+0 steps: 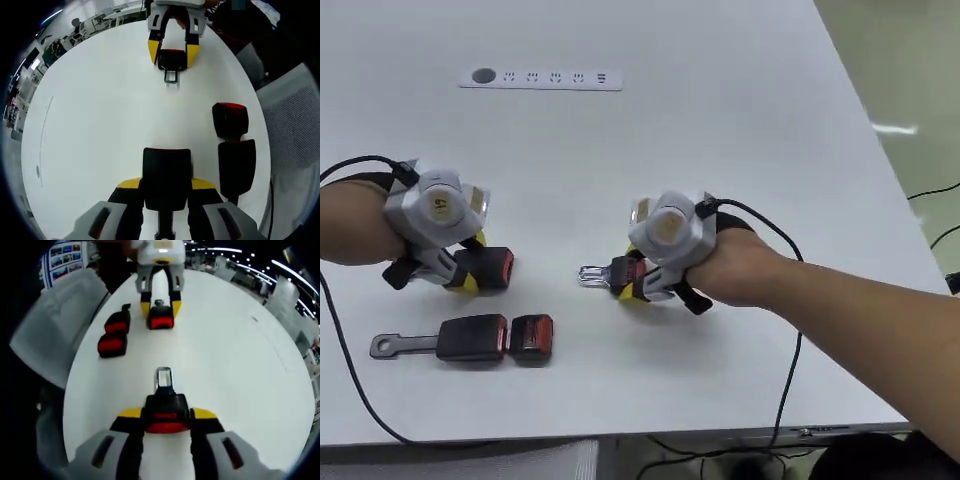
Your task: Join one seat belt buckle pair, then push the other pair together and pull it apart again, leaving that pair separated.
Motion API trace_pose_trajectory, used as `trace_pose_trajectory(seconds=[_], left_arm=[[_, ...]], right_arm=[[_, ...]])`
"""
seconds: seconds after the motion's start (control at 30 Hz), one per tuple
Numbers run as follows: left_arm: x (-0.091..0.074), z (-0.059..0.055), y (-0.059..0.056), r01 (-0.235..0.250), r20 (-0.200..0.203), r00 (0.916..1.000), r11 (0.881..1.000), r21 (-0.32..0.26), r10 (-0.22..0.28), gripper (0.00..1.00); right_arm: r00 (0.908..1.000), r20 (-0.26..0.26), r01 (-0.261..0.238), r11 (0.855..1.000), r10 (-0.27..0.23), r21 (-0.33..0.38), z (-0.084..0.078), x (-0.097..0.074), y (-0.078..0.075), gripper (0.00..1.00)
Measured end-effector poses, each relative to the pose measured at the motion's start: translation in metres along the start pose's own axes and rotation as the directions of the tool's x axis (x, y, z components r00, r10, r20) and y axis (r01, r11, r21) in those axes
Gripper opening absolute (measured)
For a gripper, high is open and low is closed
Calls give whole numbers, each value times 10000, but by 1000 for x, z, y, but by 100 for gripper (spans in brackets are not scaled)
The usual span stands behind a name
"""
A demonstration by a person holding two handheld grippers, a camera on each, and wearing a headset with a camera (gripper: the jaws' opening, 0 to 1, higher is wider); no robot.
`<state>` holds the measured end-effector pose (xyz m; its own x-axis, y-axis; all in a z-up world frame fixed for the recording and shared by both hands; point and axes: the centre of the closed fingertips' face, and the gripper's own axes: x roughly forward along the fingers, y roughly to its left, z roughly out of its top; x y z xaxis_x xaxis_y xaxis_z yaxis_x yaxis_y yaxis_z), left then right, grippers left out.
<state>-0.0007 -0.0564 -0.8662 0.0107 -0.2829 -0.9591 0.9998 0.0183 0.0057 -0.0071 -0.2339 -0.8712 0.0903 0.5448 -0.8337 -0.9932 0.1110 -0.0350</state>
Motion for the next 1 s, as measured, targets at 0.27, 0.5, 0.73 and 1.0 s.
trace_pose_trajectory(seconds=[0.27, 0.5, 0.73, 1.0], left_arm=[[0, -2, 0, -169, -13, 9999, 9993, -325, 169, 34], [-6, -3, 3, -987, 93, 9951, 9951, 108, 986, 37], [-42, -4, 8, -2349, 1311, 9551, 9485, -2124, 2658, 47], [-83, -33, -30, -3002, 2051, 8958, 8769, -3754, 3944, 59]], right_arm=[[9982, 267, 526, 9983, -532, 259, -2, -3, -5, 46], [9828, 911, 1507, 9828, -1606, 1067, -2, -15, -10, 58], [9461, 1810, 2206, 9434, -2687, 2475, 2, -45, -4, 60], [9206, 2220, 2489, 9208, -3212, 3002, 8, -70, 32, 69]])
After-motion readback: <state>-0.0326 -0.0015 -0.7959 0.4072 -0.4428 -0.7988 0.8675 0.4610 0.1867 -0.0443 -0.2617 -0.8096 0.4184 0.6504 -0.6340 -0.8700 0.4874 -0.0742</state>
